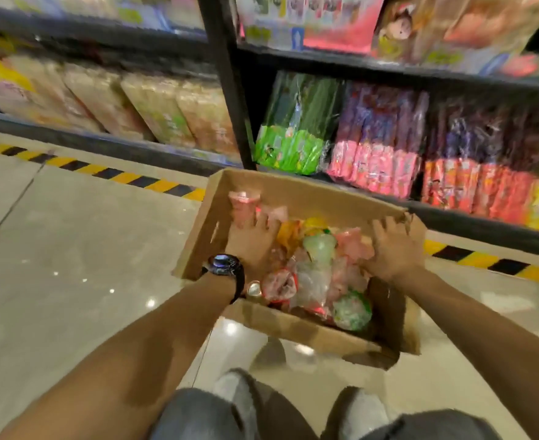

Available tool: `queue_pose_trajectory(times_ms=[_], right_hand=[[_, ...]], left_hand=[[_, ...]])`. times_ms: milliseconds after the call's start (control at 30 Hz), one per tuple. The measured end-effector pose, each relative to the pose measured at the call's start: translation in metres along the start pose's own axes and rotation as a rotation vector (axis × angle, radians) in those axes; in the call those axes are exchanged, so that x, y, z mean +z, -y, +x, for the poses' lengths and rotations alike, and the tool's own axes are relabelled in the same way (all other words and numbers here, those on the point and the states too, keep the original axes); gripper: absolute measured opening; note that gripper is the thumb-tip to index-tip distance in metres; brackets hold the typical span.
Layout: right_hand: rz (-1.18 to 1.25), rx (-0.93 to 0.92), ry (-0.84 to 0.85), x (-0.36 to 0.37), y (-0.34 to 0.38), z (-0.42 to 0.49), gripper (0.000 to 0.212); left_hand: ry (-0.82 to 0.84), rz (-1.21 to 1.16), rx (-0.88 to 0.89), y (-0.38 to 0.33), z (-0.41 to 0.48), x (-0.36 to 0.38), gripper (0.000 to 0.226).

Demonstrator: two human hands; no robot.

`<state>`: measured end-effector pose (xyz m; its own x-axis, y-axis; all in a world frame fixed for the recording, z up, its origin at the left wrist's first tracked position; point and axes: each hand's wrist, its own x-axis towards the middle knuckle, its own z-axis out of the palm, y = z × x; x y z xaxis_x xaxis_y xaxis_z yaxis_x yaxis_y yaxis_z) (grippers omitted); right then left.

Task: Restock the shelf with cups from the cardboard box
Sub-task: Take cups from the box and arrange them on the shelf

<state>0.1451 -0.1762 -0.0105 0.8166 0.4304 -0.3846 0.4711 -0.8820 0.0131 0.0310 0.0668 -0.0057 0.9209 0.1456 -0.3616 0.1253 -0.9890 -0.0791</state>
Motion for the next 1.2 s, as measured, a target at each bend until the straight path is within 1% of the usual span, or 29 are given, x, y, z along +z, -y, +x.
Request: queue_pose_trajectory(times_ms=[67,133,200,300,433,567,733,800,900,967,1067,1200], right_hand=[[-0.008,-0.022,-0.032,0.038,-0.009,0.018,0.069],[-0.068,-0.061,-0.045,0.068,-0.014,0.031,0.070],[-0.118,-0.081,-0.023,0.089,-0.015,0.043,0.077],[-0.143,-0.037,0.038,0.110,-0.013,0.056,0.081],[-0.178,-0.018,0.029,0.126,-0.012,0.065,0.078],[-0.132,-0.014,0.008,0.124,-0.012,0.068,0.080],[-0.060,-0.065,-0.076,0.101,-0.012,0.067,0.067],[-0.005,-0.064,-0.104,0.091,-0.010,0.067,0.068],[0.039,-0.045,-0.140,0.082,-0.008,0.066,0.070],[0.087,-0.035,-0.148,0.080,-0.008,0.067,0.066],[0.109,-0.049,-0.100,0.085,-0.007,0.070,0.065],[0.166,-0.004,-0.010,0.100,-0.011,0.070,0.075]], left_hand=[[-0.004,0.022,0.065,-0.010,0.021,0.027,0.075],[-0.025,0.079,0.136,-0.019,0.032,0.045,0.074],[-0.043,0.128,0.199,-0.026,0.038,0.058,0.068],[-0.074,0.108,0.288,-0.029,0.057,0.074,0.060],[-0.114,0.056,0.295,-0.039,0.085,0.099,0.055],[-0.138,0.002,0.333,-0.059,0.103,0.101,0.056],[-0.085,-0.013,0.286,-0.077,0.126,0.104,0.060],[-0.072,-0.004,0.261,-0.085,0.128,0.109,0.059],[-0.043,-0.124,0.255,-0.092,0.130,0.116,0.055],[-0.029,-0.222,0.255,-0.090,0.130,0.117,0.054],[-0.072,-0.360,0.247,-0.086,0.128,0.114,0.049],[-0.111,-0.525,0.214,-0.078,0.124,0.113,0.041]])
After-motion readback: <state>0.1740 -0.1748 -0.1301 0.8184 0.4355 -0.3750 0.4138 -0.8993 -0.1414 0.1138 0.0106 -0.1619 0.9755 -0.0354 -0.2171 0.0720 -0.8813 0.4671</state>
